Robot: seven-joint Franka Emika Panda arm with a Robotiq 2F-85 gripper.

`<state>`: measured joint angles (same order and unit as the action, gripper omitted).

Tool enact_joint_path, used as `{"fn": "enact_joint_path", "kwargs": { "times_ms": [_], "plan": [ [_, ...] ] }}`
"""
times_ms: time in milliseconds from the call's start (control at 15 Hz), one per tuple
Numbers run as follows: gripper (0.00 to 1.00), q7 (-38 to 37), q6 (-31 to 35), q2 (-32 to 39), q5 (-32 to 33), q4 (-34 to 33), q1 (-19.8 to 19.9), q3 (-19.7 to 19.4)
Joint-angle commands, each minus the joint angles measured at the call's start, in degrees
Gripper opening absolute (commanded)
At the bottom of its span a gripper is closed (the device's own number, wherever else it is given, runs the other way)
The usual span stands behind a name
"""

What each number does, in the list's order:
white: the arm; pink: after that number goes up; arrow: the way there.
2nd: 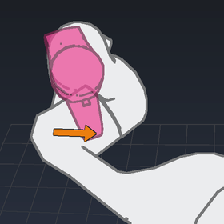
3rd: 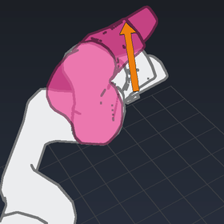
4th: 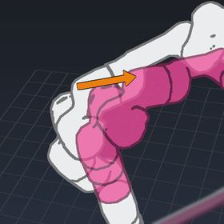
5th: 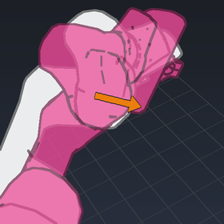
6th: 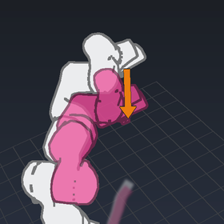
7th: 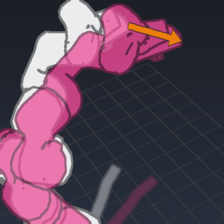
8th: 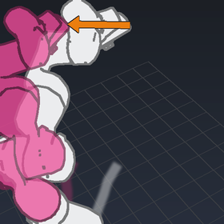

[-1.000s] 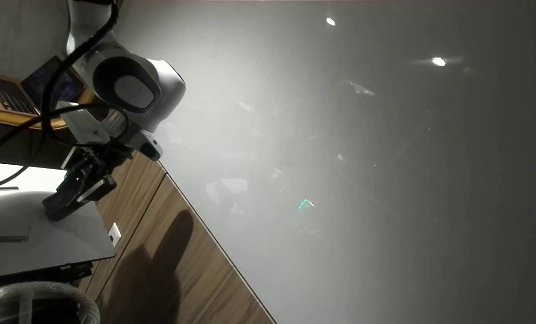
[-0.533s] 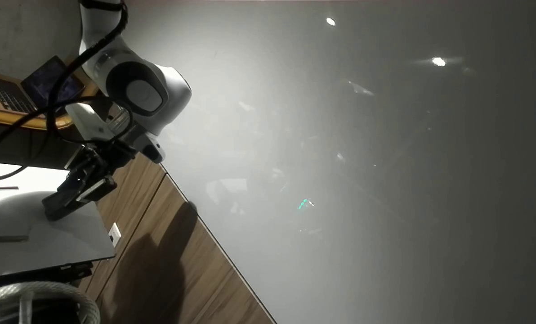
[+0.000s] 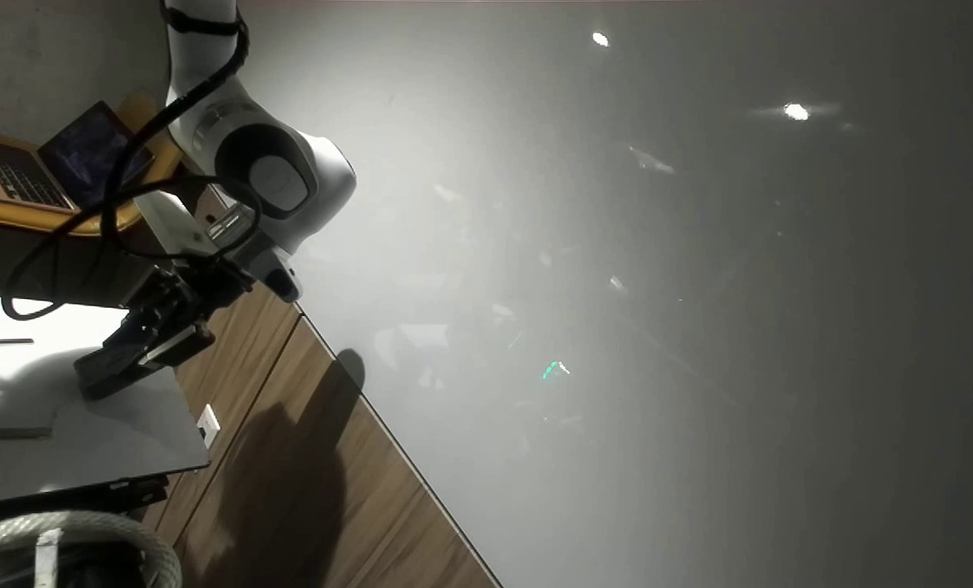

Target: Erase the drawings on the whiteboard

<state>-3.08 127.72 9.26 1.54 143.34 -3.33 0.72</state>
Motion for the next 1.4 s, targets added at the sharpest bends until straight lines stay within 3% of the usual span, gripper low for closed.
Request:
{"fn": "enact_joint_path", "kwargs": {
  "times_ms": [0, 67, 267, 333, 867, 1333],
  "plan": [
    [0.80, 0.4, -3.0, 1.7, -1.4, -2.6, 0.8, 0.3],
    [0.80, 0.4, -3.4, 2.1, -1.4, -3.0, 0.8, 0.3],
    [0.98, 0.5, -4.3, 3.3, -1.5, -4.1, 0.9, 0.3],
    [1.00, 0.6, -4.6, 3.7, -1.5, -4.5, 0.9, 0.3],
    [1.00, 0.8, -6.0, 5.5, -1.6, -6.8, 0.9, 0.5],
    [1.00, -2.1, -5.1, 2.5, 1.7, -5.0, -1.1, 0.8]
  ]
}}
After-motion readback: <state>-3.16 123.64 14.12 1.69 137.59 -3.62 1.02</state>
